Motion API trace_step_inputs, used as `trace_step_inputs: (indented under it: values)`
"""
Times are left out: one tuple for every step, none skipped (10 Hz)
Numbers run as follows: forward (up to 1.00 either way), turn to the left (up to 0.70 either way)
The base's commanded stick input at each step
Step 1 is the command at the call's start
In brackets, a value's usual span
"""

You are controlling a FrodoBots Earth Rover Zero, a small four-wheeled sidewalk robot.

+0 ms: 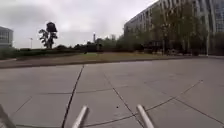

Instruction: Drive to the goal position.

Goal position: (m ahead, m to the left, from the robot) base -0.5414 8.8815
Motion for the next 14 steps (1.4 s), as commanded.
trace_step_inputs:
  values:
    - [0.0, 0.45]
    - [0.0, 0.45]
    - [0.0, 0.45]
    - [0.0, 0.45]
    - [0.0, 0.45]
    - [0.0, 0.45]
    - [0.0, 0.45]
    - [0.0, 0.45]
    - [0.0, 0.45]
    - [0.0, 0.45]
    - [0.0, 0.45]
    - [0.0, 0.45]
    - [0.0, 0.45]
    - [0.0, 0.45]
